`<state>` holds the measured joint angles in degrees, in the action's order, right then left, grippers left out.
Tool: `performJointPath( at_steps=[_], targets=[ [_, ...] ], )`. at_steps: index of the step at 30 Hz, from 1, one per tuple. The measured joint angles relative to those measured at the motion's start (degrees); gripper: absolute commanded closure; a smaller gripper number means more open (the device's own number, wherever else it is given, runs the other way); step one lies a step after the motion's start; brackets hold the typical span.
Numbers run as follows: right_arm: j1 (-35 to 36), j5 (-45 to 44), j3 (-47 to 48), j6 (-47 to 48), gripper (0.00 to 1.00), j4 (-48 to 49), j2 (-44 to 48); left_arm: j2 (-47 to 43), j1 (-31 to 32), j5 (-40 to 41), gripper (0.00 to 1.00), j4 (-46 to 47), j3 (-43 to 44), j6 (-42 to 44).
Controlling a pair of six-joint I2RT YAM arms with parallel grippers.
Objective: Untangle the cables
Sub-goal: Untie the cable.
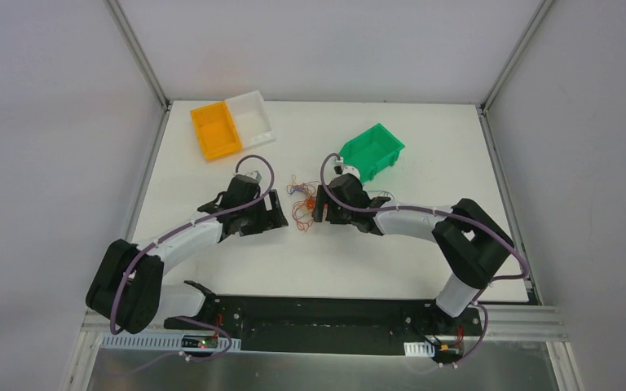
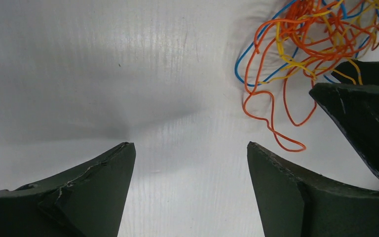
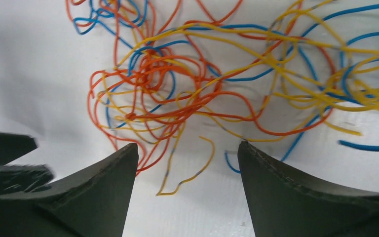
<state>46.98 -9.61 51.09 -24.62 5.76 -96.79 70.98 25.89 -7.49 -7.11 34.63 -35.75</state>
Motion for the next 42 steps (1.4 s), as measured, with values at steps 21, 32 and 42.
performJointPath(
  at_steps=[21, 32, 42],
  targets=[
    [2.4, -1.7, -4.2, -0.7, 0.23, 4.8, 6.9, 10.3, 0.0, -3.9, 0.18, 3.6, 7.6, 3.3],
    [2.4, -9.9, 4.1, -5.2, 0.27, -4.4, -1.3, 16.2, 0.0, -5.9, 0.18, 3.4, 20.9, 11.1],
    [1.9, -15.0, -2.1, -7.9, 0.28, -3.2, 3.4, 28.4, 0.0, -10.0, 0.24, 0.7, 30.0, 17.3]
  ],
)
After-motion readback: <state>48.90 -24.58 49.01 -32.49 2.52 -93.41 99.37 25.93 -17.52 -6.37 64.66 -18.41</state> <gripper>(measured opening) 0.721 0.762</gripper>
